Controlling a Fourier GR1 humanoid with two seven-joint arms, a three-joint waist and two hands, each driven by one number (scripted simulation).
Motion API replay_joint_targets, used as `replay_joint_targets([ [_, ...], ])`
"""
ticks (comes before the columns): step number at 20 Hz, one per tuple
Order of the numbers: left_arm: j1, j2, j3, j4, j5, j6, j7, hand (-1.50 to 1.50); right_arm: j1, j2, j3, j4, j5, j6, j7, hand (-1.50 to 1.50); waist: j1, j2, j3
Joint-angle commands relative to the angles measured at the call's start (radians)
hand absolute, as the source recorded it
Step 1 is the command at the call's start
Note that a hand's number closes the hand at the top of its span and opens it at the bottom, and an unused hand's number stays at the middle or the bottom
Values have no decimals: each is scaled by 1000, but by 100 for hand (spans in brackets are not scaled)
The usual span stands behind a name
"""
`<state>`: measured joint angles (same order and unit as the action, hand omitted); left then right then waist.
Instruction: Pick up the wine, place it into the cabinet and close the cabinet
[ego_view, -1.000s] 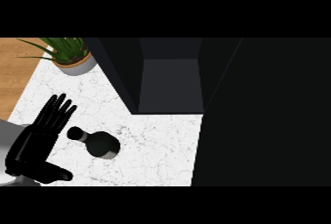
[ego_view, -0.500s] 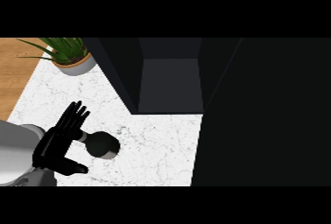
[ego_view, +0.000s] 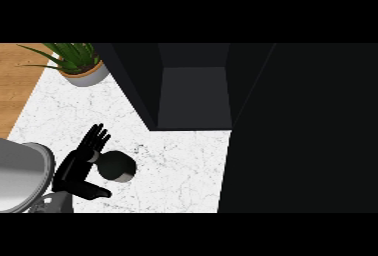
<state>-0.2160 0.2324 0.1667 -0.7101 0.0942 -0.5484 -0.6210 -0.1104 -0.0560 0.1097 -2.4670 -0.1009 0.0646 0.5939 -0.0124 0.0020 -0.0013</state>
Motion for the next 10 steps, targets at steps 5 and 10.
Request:
replay_joint_targets([
  [5, -90, 3, 10, 221, -4, -93, -130, -150, 17, -6, -8, -114, -79, 7, 69, -150, -7, 0, -1],
  [10, -98, -32, -16, 299, -22, -123, -195, -150, 35, 17, 35, -70, -9, 14, 0, -150, -10, 2, -1],
])
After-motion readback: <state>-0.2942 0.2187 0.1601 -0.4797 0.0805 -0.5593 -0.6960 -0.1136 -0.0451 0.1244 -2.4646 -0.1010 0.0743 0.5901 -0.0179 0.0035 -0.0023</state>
